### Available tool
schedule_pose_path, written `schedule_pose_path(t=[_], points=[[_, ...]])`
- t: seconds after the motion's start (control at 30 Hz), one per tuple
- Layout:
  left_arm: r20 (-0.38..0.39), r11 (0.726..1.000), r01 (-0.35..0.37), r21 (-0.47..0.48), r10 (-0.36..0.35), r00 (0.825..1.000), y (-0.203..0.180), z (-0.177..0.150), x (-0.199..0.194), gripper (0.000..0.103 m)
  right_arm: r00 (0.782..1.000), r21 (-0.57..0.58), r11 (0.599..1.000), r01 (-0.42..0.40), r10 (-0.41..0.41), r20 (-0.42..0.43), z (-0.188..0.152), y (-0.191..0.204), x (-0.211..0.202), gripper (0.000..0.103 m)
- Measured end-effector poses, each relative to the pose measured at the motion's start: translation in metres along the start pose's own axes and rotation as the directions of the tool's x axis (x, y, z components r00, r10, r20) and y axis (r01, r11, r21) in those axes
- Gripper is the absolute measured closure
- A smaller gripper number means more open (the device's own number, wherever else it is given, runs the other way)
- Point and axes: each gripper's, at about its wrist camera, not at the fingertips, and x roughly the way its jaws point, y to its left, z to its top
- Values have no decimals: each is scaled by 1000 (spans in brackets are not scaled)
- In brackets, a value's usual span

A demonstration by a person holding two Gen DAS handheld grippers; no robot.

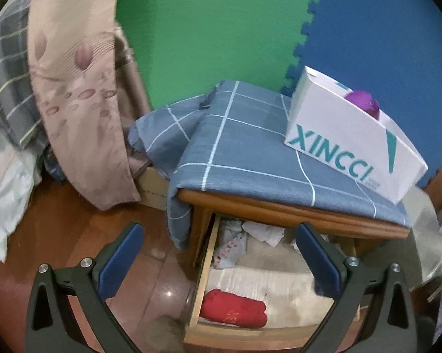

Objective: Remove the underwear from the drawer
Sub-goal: 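Reach into the drawer and grasp the white sock with the right gripper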

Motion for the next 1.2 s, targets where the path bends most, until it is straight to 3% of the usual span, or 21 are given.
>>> schedule_pose_path(t=[0.03, 0.1, 0.23, 0.37, 0.6, 0.73, 0.83, 0.9, 1.0, 1.1, 1.2], points=[[-1, 1000, 3, -13, -3, 1000, 2, 0, -1, 0, 998, -148, 989, 18, -27, -59, -6, 36, 24, 72], [-8, 1000, 9, -25, -9, 1000, 5, -1, -2, 0, 993, -321, 947, 30, -63, -95, -14, 77, 58, 72], [-13, 1000, -7, -7, 7, 1000, 6, -2, -2, 0, 972, -506, 854, 120, -204, -113, -27, 112, 127, 72], [-33, 1000, 4, -11, -4, 999, 8, -2, 2, 0, 945, -606, 777, 172, -303, -121, -37, 120, 190, 72], [-92, 999, 28, -38, -32, 995, 18, -3, 14, 0, 897, -651, 715, 257, -427, -115, -42, 115, 256, 72], [-123, 997, 50, -59, -57, 991, 22, -5, 19, 0, 876, -655, 666, 357, -482, -14, -38, 118, 267, 70], [-141, 997, 57, -56, -64, 988, 21, -5, 23, 0, 856, -689, 606, 398, -515, 41, -42, 125, 278, 57], [-153, 997, 62, -54, -69, 986, 20, -6, 25, 0, 846, -720, 573, 392, -531, 38, -47, 130, 288, 30], [-161, 996, 71, -53, -78, 984, 21, -7, 25, 0, 853, -716, 587, 378, -521, 23, -45, 129, 291, 29], [-168, 994, 81, -72, -92, 982, 24, -7, 26, 0, 854, -726, 573, 381, -520, 38, -41, 130, 292, 28], [-176, 991, 93, -94, -109, 978, 26, -6, 27, 0, 845, -722, 572, 390, -533, 34, -35, 129, 295, 28]])
